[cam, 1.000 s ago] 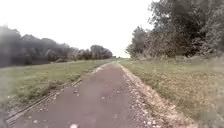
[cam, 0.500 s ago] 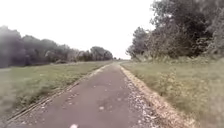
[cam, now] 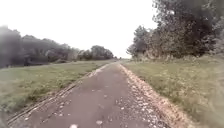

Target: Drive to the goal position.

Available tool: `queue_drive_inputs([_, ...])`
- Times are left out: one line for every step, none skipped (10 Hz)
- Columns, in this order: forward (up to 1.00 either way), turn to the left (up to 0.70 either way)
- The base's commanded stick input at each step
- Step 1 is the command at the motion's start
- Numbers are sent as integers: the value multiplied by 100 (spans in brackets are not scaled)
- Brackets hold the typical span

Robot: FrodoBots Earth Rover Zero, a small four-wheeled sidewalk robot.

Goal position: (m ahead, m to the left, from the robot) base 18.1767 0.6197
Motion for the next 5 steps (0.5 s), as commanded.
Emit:
queue_drive_inputs([70,-35])
queue_drive_inputs([70,-12])
queue_drive_inputs([70,-4])
queue_drive_inputs([70,0])
queue_drive_inputs([70,0])
